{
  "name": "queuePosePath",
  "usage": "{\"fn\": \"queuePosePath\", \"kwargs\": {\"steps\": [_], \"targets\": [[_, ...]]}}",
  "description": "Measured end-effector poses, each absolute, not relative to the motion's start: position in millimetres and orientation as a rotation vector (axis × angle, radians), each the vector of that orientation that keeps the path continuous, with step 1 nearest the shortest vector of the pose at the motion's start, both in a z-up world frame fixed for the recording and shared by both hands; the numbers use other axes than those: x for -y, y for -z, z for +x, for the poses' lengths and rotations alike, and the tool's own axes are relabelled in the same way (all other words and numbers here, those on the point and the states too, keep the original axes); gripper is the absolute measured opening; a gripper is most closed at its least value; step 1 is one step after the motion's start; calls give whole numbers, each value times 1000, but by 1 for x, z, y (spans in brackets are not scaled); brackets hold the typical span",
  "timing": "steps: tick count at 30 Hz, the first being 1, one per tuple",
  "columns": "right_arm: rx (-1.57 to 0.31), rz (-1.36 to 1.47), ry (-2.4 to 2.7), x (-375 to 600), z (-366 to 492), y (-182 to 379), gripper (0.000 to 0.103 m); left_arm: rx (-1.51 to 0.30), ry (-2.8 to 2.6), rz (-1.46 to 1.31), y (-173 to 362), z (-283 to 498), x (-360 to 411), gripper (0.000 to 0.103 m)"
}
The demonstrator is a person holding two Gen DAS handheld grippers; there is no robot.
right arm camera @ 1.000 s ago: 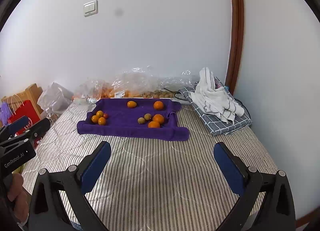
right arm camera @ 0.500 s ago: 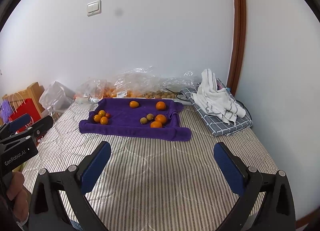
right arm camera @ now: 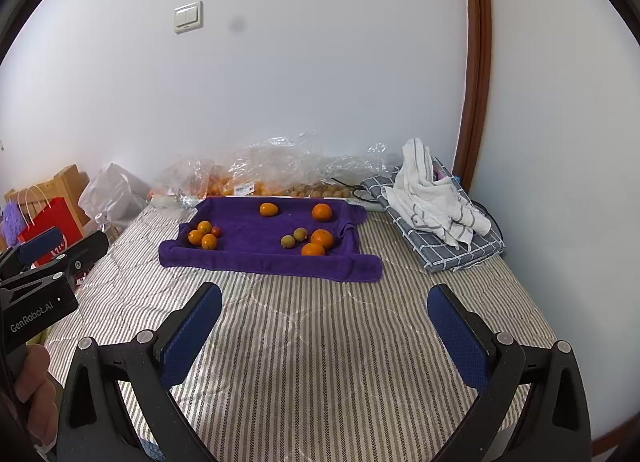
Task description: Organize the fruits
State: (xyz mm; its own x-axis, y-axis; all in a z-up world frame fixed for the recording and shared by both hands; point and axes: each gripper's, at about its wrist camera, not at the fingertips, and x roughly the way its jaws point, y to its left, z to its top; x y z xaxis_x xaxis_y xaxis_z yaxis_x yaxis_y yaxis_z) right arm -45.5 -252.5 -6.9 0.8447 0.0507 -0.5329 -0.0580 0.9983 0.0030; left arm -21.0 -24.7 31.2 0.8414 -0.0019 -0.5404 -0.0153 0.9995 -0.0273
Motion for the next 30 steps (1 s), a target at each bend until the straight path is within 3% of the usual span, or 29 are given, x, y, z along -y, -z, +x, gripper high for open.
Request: {"fn": "queuePosePath", "kwargs": {"steps": [30], "targets": [[-562, -7, -54, 261, -47, 7, 101, -570, -8, -30, -32, -22, 21, 86]]}}
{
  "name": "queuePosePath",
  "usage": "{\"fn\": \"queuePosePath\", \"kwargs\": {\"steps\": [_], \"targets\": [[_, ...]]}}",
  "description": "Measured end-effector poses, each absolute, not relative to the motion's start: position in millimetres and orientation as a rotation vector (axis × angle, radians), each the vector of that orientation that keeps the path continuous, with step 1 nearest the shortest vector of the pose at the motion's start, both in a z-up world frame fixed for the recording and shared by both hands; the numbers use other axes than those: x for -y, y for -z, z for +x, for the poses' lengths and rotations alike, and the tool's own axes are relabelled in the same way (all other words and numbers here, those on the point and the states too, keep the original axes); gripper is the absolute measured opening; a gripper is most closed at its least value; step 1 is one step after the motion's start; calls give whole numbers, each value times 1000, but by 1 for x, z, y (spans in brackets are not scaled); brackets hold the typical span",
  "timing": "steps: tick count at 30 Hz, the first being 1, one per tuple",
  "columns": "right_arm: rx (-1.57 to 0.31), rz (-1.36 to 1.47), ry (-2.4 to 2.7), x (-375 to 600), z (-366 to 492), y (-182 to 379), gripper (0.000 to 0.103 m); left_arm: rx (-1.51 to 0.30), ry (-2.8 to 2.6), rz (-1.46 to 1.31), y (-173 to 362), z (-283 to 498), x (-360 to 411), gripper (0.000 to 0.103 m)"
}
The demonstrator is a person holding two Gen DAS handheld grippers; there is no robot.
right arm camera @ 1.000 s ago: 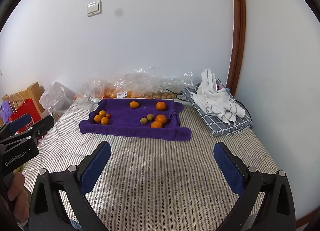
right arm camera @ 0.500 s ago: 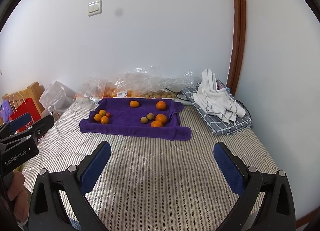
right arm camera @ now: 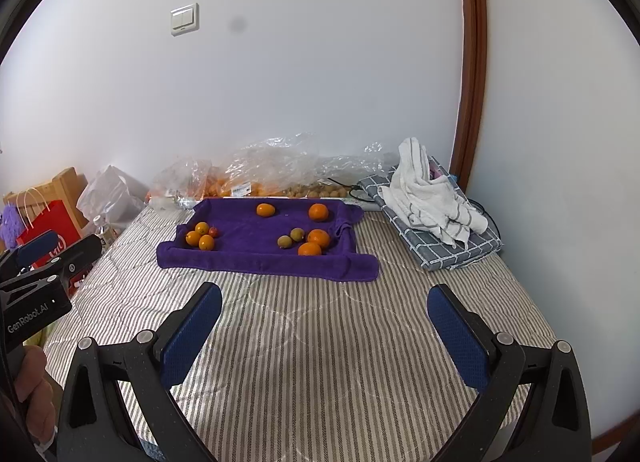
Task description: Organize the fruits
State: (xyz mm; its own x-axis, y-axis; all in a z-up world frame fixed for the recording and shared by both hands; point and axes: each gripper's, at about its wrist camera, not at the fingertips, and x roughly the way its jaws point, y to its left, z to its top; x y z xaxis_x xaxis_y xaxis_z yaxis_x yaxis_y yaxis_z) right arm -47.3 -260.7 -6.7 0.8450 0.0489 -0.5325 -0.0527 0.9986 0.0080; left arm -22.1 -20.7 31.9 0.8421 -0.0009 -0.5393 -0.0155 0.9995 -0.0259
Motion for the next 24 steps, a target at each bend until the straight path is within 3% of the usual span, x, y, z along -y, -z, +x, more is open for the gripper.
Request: {"fn": "queuePosePath", "kwargs": {"steps": [24], "targets": [[-560, -13, -48, 265, -43, 7, 101, -573, -5, -27, -31, -20, 13, 86]]}}
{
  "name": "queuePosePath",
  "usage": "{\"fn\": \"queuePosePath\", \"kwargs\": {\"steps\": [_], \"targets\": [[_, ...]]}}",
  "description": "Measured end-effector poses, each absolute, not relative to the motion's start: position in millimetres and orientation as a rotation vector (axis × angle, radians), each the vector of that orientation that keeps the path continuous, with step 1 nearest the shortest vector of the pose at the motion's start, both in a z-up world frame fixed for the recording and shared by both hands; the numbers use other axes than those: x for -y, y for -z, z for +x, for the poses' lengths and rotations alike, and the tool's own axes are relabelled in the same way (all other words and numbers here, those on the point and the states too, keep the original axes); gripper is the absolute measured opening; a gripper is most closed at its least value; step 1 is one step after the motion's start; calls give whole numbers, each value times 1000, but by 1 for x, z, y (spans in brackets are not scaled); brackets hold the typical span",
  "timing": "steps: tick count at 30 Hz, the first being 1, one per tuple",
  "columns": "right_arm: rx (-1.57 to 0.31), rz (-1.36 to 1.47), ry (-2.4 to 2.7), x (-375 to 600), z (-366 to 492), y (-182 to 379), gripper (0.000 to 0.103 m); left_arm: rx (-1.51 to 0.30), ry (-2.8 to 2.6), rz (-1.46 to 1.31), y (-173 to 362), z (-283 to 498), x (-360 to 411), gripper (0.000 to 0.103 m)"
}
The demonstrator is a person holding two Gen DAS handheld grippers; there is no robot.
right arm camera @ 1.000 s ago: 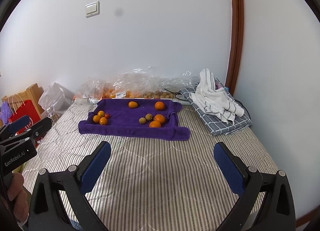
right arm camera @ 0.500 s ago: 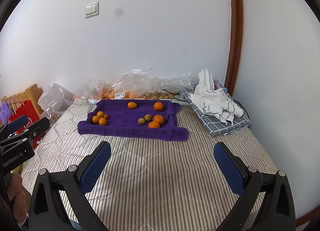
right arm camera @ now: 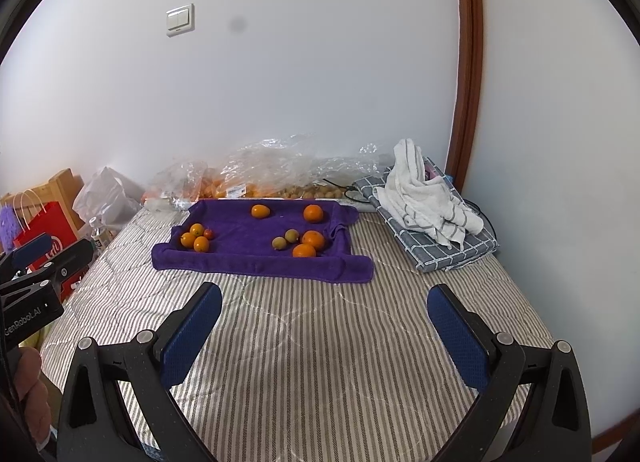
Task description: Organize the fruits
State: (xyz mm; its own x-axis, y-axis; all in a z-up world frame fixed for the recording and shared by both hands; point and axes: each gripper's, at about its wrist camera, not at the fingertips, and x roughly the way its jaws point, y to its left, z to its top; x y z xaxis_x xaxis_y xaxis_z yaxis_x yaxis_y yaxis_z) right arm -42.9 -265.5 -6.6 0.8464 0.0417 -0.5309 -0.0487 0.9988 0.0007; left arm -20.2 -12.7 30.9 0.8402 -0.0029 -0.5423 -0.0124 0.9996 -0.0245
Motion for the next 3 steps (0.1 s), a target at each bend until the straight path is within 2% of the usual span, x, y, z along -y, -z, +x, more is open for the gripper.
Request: {"fn": "queuePosePath", "kwargs": {"steps": [3], "targets": [[-562, -23, -44, 264, -40, 9, 101, -575, -4, -28, -27, -18, 11, 86]]}}
